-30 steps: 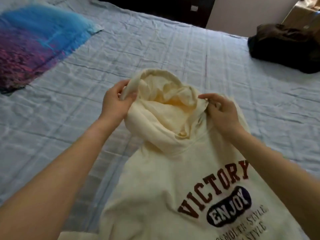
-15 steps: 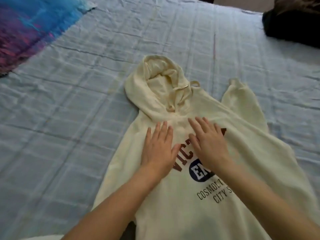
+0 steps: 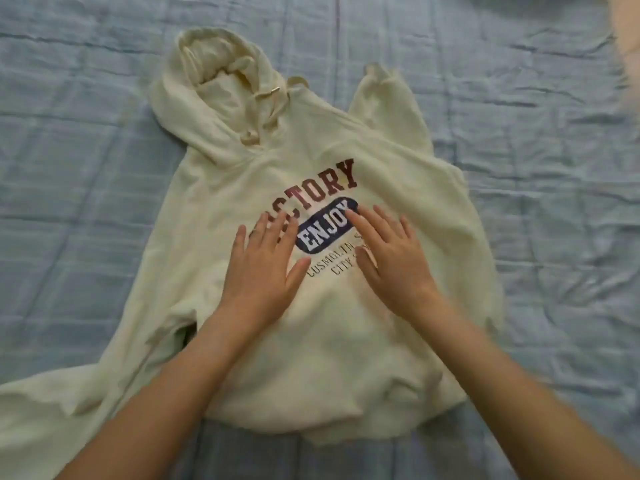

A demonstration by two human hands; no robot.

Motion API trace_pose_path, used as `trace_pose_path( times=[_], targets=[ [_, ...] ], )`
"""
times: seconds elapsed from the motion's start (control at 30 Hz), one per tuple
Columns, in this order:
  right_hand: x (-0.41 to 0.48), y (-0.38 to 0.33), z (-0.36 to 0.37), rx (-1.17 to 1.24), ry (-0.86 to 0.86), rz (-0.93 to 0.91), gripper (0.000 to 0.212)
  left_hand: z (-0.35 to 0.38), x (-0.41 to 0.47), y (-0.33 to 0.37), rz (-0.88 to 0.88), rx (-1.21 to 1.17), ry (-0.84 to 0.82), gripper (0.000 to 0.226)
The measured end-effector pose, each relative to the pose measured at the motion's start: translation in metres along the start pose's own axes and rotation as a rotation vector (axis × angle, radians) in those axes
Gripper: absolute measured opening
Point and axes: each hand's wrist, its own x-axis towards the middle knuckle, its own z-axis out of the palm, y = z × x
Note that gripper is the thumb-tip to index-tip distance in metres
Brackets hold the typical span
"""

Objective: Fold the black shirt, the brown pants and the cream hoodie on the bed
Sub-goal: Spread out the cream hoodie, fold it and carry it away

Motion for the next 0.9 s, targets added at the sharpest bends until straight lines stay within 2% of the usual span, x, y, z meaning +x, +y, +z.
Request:
trace_pose_path(
  times=[0.1,0.17,0.23,0.37,0.53,0.63,0.73,0.83,0.9],
  targets=[
    [-0.088,0.032,-0.023,0.033,0.077,0.132,0.049,0.016,-0.079,0.055,0.164,-0.146,0.059,0.064],
    [-0.14,0.048,-0.027,-0.011,0.053,0.089,0.047,0.039,-0.117,0.086,0.292,-0.172,0.051,0.064],
    [-0.178,0.058,-0.02,-0.069,-0.006,-0.011,0.049,0.069,-0.142,0.103,0.341,-0.107,-0.012,0.064],
    [-0.22,0.073,0.005,-0.062,-0.156,-0.051,0.064,0.111,-0.159,0.107,0.322,0.05,-0.131,0.078],
    [-0.232,0.092,0.021,0.044,-0.098,-0.129,0.072,0.121,-0.157,0.107,0.336,0.105,-0.038,0.075],
    [-0.227,0.092,0.019,-0.023,-0.074,-0.182,0.058,0.115,-0.157,0.112,0.342,0.12,0.089,0.057],
    [-0.216,0.087,0.008,-0.036,0.052,-0.207,0.04,0.104,-0.154,0.118,0.307,0.014,0.154,0.043],
    [-0.198,0.082,-0.013,0.024,0.159,-0.172,0.033,0.084,-0.147,0.112,0.237,-0.228,0.074,0.036],
    [-0.187,0.078,-0.027,0.072,0.153,-0.137,0.033,0.069,-0.137,0.1,0.195,-0.287,0.033,0.04]
  ],
)
